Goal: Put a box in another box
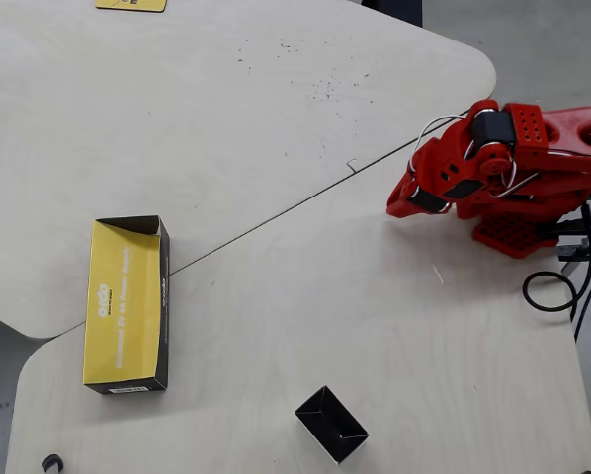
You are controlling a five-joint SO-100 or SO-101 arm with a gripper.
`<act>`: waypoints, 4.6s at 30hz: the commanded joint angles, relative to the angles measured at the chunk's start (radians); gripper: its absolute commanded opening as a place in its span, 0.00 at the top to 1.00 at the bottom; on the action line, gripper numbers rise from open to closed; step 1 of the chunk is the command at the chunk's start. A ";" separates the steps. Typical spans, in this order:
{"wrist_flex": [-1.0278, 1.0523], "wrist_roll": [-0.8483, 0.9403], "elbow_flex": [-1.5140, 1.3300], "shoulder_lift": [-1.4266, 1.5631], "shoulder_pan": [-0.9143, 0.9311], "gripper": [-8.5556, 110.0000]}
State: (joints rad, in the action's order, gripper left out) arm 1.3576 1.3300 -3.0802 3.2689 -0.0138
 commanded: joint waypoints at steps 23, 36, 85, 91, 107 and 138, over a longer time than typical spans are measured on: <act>-0.563 -0.379 0.178 -0.072 0.043 0.74; 0.072 -0.940 1.750 -1.351 -0.295 0.65; 0.245 -1.304 2.454 -2.330 -0.862 0.54; 0.235 -1.313 2.445 -2.375 -0.862 0.54; 0.198 -1.350 2.442 -2.473 -0.874 0.54; 0.206 -1.173 2.714 -2.220 -0.548 0.81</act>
State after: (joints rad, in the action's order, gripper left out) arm 1.5999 0.0982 -0.4587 0.8805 -0.6397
